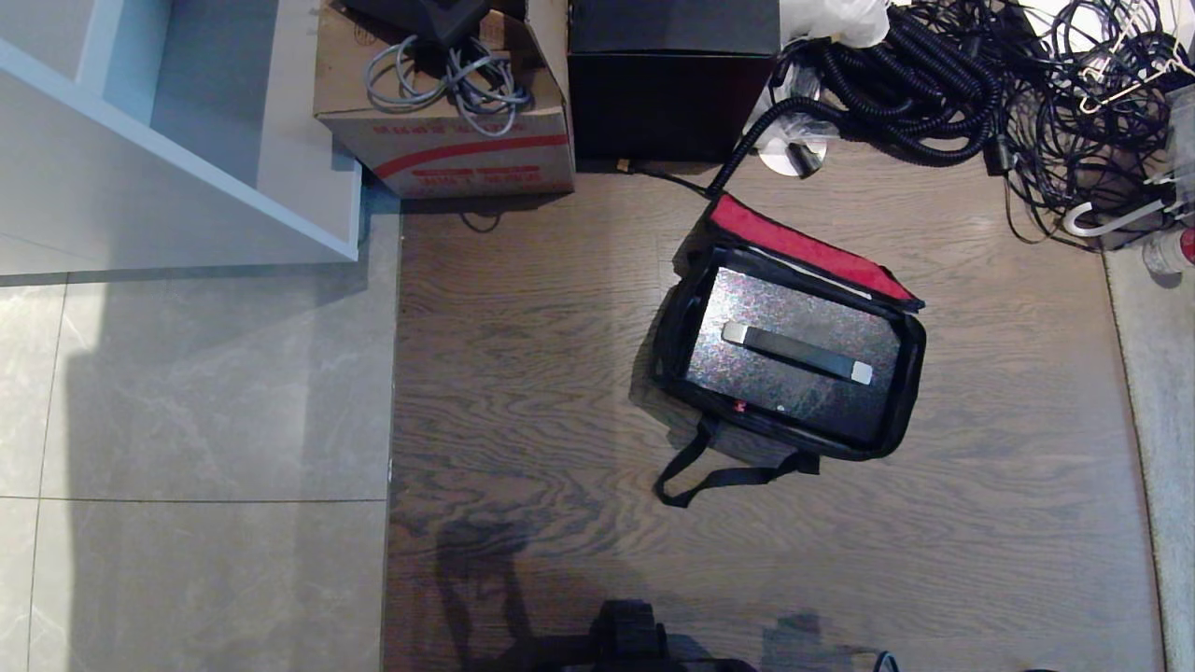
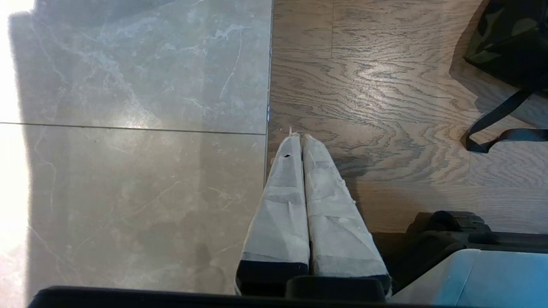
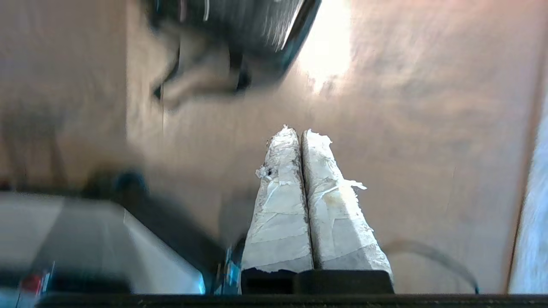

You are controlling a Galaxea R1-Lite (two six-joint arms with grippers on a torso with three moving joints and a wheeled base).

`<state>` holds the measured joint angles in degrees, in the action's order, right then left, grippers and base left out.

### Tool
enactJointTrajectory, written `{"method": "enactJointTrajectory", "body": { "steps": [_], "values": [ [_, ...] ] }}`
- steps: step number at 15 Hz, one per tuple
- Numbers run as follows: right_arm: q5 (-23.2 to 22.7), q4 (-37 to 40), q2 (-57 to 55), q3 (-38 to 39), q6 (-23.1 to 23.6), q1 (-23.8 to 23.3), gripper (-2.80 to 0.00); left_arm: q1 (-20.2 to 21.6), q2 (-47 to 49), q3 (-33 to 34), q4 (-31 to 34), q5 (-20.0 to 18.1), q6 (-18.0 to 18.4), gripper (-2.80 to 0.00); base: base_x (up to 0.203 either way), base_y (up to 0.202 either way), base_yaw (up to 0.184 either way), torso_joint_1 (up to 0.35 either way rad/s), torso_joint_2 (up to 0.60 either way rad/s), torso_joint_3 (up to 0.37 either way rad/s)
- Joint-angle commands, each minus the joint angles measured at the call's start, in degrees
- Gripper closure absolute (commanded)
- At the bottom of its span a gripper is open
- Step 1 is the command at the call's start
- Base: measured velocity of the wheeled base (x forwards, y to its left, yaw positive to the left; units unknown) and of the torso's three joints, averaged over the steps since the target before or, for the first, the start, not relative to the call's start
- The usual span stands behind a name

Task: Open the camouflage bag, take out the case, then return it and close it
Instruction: Grip the handle

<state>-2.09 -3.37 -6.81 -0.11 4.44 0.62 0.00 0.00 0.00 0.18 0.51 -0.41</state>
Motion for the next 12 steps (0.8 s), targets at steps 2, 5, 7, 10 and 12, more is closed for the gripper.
{"method": "enactJointTrajectory", "body": {
  "steps": [2,5,7,10,12],
  "values": [
    [2.4,-1.9,6.7,2.4,-2.5,-0.1,0.00,0.0,0.0,0.0,0.0,0.0,0.0,0.00,0.000,0.000,0.000,0.000,0.00,0.000],
    [1.6,-2.8,6.6,2.4,-0.6,-0.1,0.00,0.0,0.0,0.0,0.0,0.0,0.0,0.00,0.000,0.000,0.000,0.000,0.00,0.000],
    [1.6,-3.6,6.7,2.4,-2.0,-0.1,0.00,0.0,0.0,0.0,0.0,0.0,0.0,0.00,0.000,0.000,0.000,0.000,0.00,0.000],
    [1.7,-3.7,6.7,2.4,-2.1,-0.1,0.00,0.0,0.0,0.0,0.0,0.0,0.0,0.00,0.000,0.000,0.000,0.000,0.00,0.000],
    [1.7,-3.7,6.7,2.4,-2.2,-0.1,0.00,0.0,0.0,0.0,0.0,0.0,0.0,0.00,0.000,0.000,0.000,0.000,0.00,0.000]
  ]
}}
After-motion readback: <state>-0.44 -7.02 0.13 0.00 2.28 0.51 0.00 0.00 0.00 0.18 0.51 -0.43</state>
